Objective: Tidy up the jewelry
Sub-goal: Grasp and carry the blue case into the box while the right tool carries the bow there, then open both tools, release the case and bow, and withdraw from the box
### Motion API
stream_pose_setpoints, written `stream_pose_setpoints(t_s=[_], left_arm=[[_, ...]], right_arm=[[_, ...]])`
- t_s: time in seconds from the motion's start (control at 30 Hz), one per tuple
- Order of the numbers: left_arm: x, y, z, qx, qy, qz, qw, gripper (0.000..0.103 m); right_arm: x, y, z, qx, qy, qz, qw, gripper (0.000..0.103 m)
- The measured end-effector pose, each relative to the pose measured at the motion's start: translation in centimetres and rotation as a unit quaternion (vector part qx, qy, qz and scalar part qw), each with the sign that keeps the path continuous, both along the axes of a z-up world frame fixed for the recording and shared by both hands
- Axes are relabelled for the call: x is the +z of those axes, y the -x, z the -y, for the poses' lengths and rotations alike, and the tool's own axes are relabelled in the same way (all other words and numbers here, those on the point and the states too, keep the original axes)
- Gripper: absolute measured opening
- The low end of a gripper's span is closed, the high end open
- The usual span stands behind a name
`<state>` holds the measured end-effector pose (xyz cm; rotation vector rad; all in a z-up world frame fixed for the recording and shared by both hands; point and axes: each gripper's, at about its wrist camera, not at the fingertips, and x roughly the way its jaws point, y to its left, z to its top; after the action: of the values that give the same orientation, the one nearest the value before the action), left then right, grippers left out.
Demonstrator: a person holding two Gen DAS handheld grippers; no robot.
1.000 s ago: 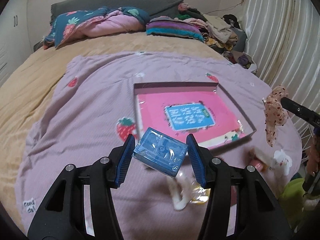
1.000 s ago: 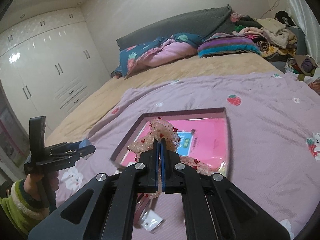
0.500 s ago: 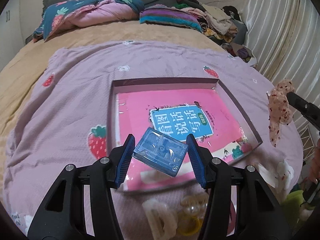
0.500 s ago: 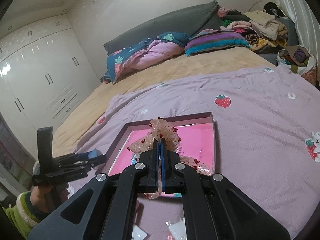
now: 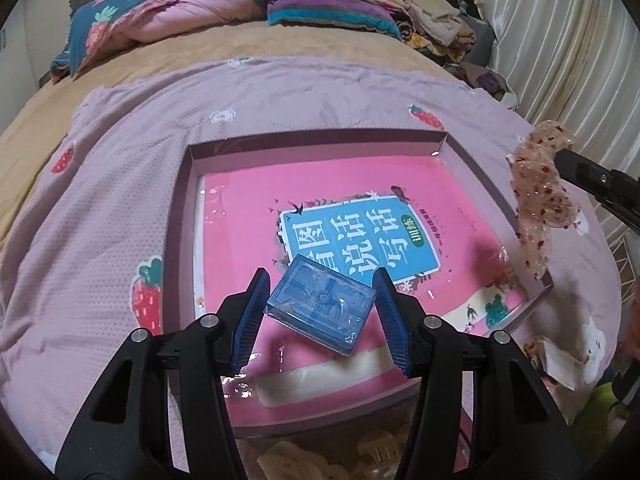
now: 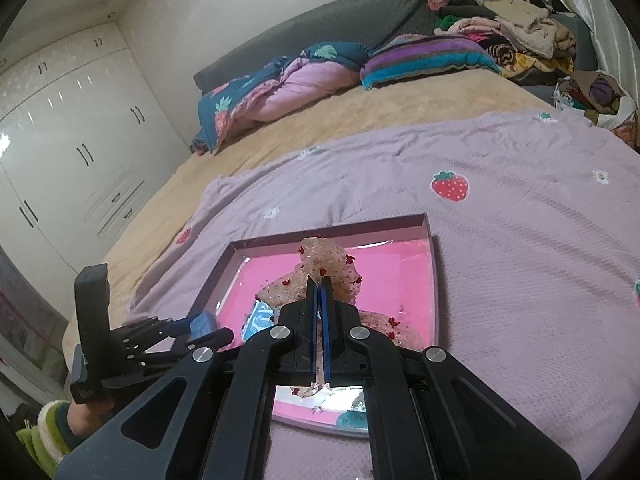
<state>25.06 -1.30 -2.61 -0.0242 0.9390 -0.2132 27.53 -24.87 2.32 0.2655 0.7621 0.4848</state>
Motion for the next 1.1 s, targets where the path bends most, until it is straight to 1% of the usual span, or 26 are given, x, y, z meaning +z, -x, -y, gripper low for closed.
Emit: stream_pose_setpoints(t_s=[0.27, 0.33, 0.37, 0.47, 0.53, 0.6, 0.67, 0.7, 0.73, 0.77, 0.8, 0.87, 0.93, 1.0, 1.1], left_arm=[[-1.5, -0.3, -0.1, -0.001, -0.011, -0.015, 0.9998, 0.046], [-1.7, -0.2, -0.1, 0.0, -0.012, -0.017, 0.9998, 0.054], [-1.7, -0.1, -0.2, 0.002, -0.01, -0.018, 0.9998, 0.059], [-1.7, 0.2, -0.5, 0.004, -0.01, -0.017, 0.9998, 0.064], [-1.4, 0.7, -0.7, 0.007, -0.008, -0.013, 0.9998, 0.068], [-0.9, 1.4, -1.1, 0.012, -0.004, -0.006, 0.9999, 0.076], [-0.4, 1.9, -1.4, 0.018, -0.004, -0.002, 0.9998, 0.079], [0.0, 2.4, -1.6, 0.023, -0.003, 0.002, 0.9997, 0.083], [0.3, 2.7, -1.8, 0.028, -0.004, 0.005, 0.9996, 0.086], [0.7, 3.1, -1.9, 0.032, -0.005, 0.008, 0.9995, 0.09], [1.1, 3.3, -2.0, 0.034, -0.006, 0.012, 0.9993, 0.092], [1.7, 4.0, -2.2, 0.042, -0.007, 0.021, 0.9989, 0.093], [2.4, 4.7, -2.5, 0.05, -0.006, 0.025, 0.9984, 0.093], [3.2, 5.6, -2.7, 0.056, 0.0, 0.031, 0.9979, 0.093], [4.3, 6.5, -2.6, 0.061, 0.003, 0.042, 0.9972, 0.094]], right_arm=[[-3.3, -1.7, -1.2, 0.0, 0.015, -0.043, 0.999, 0.001], [-4.3, -1.9, -1.4, -0.004, 0.015, -0.055, 0.998, 0.001], [-4.7, -1.9, -1.5, -0.004, 0.013, -0.06, 0.998, 0.001], [-5.7, -2.0, -1.6, -0.006, 0.017, -0.073, 0.997, 0.001], [-6.0, -1.9, -1.6, -0.007, 0.017, -0.077, 0.997, 0.005], [-6.0, -1.6, -1.4, -0.011, 0.018, -0.076, 0.997, 0.005], [-6.0, -1.2, -1.3, -0.009, 0.016, -0.076, 0.997, 0.015], [-5.8, -1.0, -1.3, -0.011, 0.015, -0.075, 0.997, 0.031], [-5.6, -0.5, -1.1, -0.016, 0.015, -0.072, 0.997, 0.052], [-5.3, 0.0, -0.8, -0.021, 0.01, -0.067, 0.997, 0.058], [-4.9, 0.7, -0.6, -0.023, 0.001, -0.06, 0.998, 0.062], [-4.3, 1.7, -0.3, -0.024, -0.003, -0.05, 0.998, 0.064], [-3.6, 2.9, 0.0, -0.026, -0.004, -0.039, 0.999, 0.074], [-3.0, 3.8, 0.3, -0.026, -0.007, -0.031, 0.999, 0.078], [-1.9, 4.8, 0.7, -0.023, -0.014, -0.023, 0.999, 0.081]])
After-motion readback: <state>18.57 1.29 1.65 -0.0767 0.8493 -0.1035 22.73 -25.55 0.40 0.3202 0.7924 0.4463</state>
